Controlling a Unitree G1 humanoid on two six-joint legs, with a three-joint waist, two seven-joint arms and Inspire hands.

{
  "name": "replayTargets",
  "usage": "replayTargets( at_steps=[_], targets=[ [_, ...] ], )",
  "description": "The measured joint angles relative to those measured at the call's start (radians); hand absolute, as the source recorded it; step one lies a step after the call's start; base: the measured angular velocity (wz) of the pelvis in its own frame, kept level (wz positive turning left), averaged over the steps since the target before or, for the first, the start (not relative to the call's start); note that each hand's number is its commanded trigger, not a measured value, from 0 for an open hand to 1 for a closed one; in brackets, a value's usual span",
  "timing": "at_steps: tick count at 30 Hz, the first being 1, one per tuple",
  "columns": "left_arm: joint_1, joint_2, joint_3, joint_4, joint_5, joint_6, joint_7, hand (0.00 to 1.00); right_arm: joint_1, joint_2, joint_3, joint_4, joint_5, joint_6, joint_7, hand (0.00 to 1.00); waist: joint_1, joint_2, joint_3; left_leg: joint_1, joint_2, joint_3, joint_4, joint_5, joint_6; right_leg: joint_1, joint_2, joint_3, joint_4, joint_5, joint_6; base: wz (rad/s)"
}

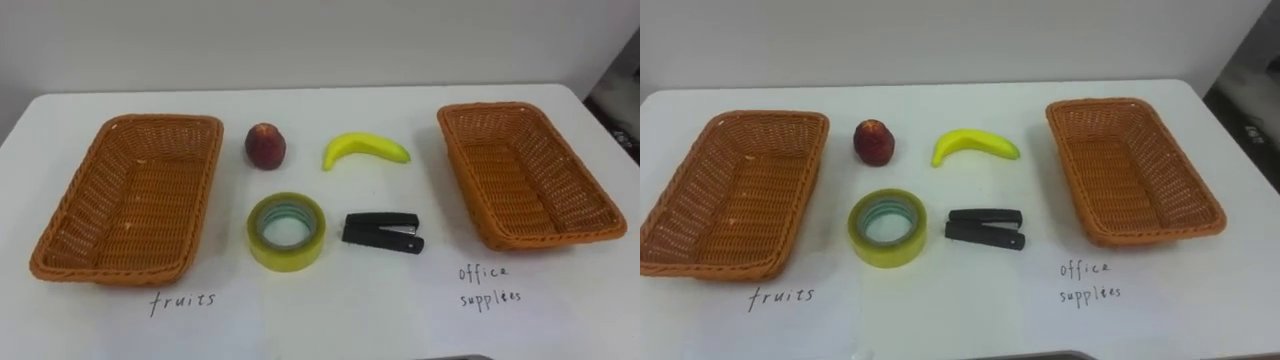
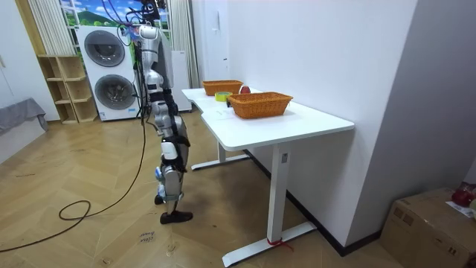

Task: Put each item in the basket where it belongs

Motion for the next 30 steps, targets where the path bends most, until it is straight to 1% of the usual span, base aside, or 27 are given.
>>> replayTargets(
  at_steps=[3, 5, 7, 9, 10, 11, 12, 13, 14, 15, 17, 19, 21, 23, 25, 28, 30],
  targets=[
    [0.019, 0.005, 0.022, 0.0, 0.0, 0.0, 0.0, 0.0, 0.013, -0.005, -0.063, -0.026, 0.012, 0.003, -0.065, 0.0, -0.02, -0.008, -0.0023, 0.0, 0.0, 0.009, -0.001, 0.0, 0.0, -0.015, 0.0, 0.009, 0.003, -0.003, 0.0, -0.11],
    [0.021, 0.008, 0.041, 0.0, 0.0, 0.003, 0.0, 0.0, 0.023, -0.014, -0.097, -0.051, 0.035, 0.003, -0.109, 0.0, -0.028, -0.016, -0.0035, -0.001, 0.0, 0.012, -0.001, 0.0, 0.0, -0.019, -0.001, 0.01, 0.004, -0.003, -0.001, -0.09],
    [0.03, 0.015, 0.059, 0.0, 0.0, 0.008, 0.004, 0.0, 0.021, -0.032, -0.16, -0.057, 0.056, 0.001, -0.175, 0.0, -0.045, -0.024, -0.0077, -0.001, 0.0, 0.018, -0.003, 0.0, 0.0, -0.019, 0.0, 0.012, 0.003, -0.003, -0.001, 0.0],
    [0.029, 0.017, 0.059, 0.0, 0.0, 0.012, 0.006, 0.0, 0.018, -0.04, -0.196, -0.08, 0.067, 0.0, -0.23, 0.0, -0.049, -0.026, -0.0076, -0.002, 0.0, 0.022, -0.007, 0.0, 0.0, -0.022, 0.001, 0.015, 0.002, -0.003, 0.0, -0.06],
    [0.028, 0.017, 0.059, 0.0, 0.0, 0.014, 0.008, 0.0, 0.013, -0.041, -0.223, -0.099, 0.078, -0.002, -0.264, 0.0, -0.048, -0.021, -0.0104, -0.002, 0.001, 0.025, -0.009, 0.0, 0.0, -0.025, 0.001, 0.017, 0.003, -0.003, 0.0, -0.07],
    [0.028, 0.016, 0.058, 0.0, 0.001, 0.015, 0.01, 0.0, 0.014, -0.04, -0.229, -0.118, 0.089, -0.001, -0.284, 0.0, -0.046, -0.027, -0.0081, -0.002, 0.001, 0.027, -0.011, 0.0, 0.0, -0.027, 0.001, 0.017, 0.005, -0.003, 0.0, -0.14],
    [0.027, 0.015, 0.057, 0.0, 0.005, 0.015, 0.012, 0.0, 0.012, -0.039, -0.235, -0.168, 0.094, 0.0, -0.333, 0.0, -0.046, -0.021, -0.0104, -0.005, 0.001, 0.034, -0.014, 0.0, 0.0, -0.038, 0.001, 0.02, 0.02, -0.005, 0.0, -0.15],
    [0.028, 0.016, 0.057, 0.0, 0.011, 0.017, 0.013, 0.0, 0.009, -0.039, -0.253, -0.218, 0.094, -0.004, -0.367, 0.0, -0.051, -0.022, -0.0114, -0.01, 0.0, 0.036, -0.014, 0.0, 0.001, -0.049, 0.0, 0.022, 0.03, -0.007, 0.0, -0.15],
    [0.024, 0.016, 0.057, -0.001, 0.013, 0.017, 0.014, 0.0, 0.008, -0.04, -0.259, -0.238, 0.095, -0.011, -0.386, 0.0, -0.052, -0.021, -0.0109, -0.013, 0.0, 0.038, -0.014, 0.0, 0.001, -0.055, 0.0, 0.023, 0.037, -0.008, 0.0, -0.06],
    [0.019, 0.018, 0.057, -0.004, 0.015, 0.016, 0.015, 0.0, -0.003, -0.041, -0.271, -0.27, 0.098, -0.028, -0.424, 0.0, -0.056, -0.021, -0.0107, -0.015, 0.0, 0.039, -0.012, 0.0, 0.001, -0.057, 0.0, 0.024, 0.037, -0.008, 0.0, -0.04],
    [0.029, 0.017, 0.056, -0.038, 0.014, 0.019, 0.017, 0.0, -0.005, -0.041, -0.285, -0.354, 0.112, -0.033, -0.48, 0.0, -0.061, -0.023, -0.0111, -0.015, -0.001, 0.044, -0.011, 0.0, 0.001, -0.058, 0.0, 0.032, 0.037, -0.01, 0.002, -0.05],
    [0.04, 0.02, 0.056, -0.075, 0.014, 0.018, 0.022, 0.0, -0.005, -0.042, -0.297, -0.474, 0.111, -0.057, -0.551, 0.0, -0.072, -0.023, -0.0107, -0.015, -0.003, 0.048, -0.011, 0.0, 0.001, -0.057, -0.002, 0.034, 0.036, -0.012, 0.004, 0.0],
    [0.042, 0.021, 0.056, -0.097, 0.017, 0.016, 0.029, 0.0, -0.002, -0.043, -0.301, -0.532, 0.11, -0.082, -0.597, 0.0, -0.072, -0.023, -0.0092, -0.013, -0.004, 0.049, -0.011, 0.0, 0.001, -0.056, -0.003, 0.036, 0.036, -0.014, 0.004, 0.0],
    [0.048, 0.019, 0.056, -0.112, 0.019, 0.009, 0.034, 0.0, -0.002, -0.043, -0.302, -0.597, 0.111, -0.088, -0.648, 0.0, -0.072, -0.026, -0.009, -0.012, -0.005, 0.05, -0.011, 0.0, 0.001, -0.055, -0.004, 0.037, 0.037, -0.018, 0.006, 0.0],
    [0.053, 0.019, 0.055, -0.128, 0.02, 0.004, 0.039, 0.0, 0.002, -0.043, -0.306, -0.656, 0.109, -0.114, -0.704, 0.0, -0.074, -0.027, -0.0092, -0.016, -0.005, 0.051, -0.011, 0.0, 0.001, -0.064, -0.004, 0.038, 0.037, -0.018, 0.006, 0.0],
    [0.057, 0.019, 0.055, -0.13, 0.028, 0.0, 0.038, 0.0, 0.002, -0.043, -0.331, -0.718, 0.107, -0.131, -0.769, 0.0, -0.074, -0.029, -0.0108, -0.025, -0.005, 0.051, -0.012, 0.0, 0.001, -0.07, -0.003, 0.039, 0.037, -0.018, 0.006, 0.0],
    [0.064, 0.019, 0.053, -0.13, 0.028, 0.0, 0.037, 0.0, 0.014, -0.043, -0.33, -0.772, 0.094, -0.139, -0.817, 0.0, -0.071, -0.029, -0.011, -0.026, -0.005, 0.051, -0.013, 0.001, 0.001, -0.072, -0.003, 0.039, 0.038, -0.018, 0.006, 0.0]
  ],
)
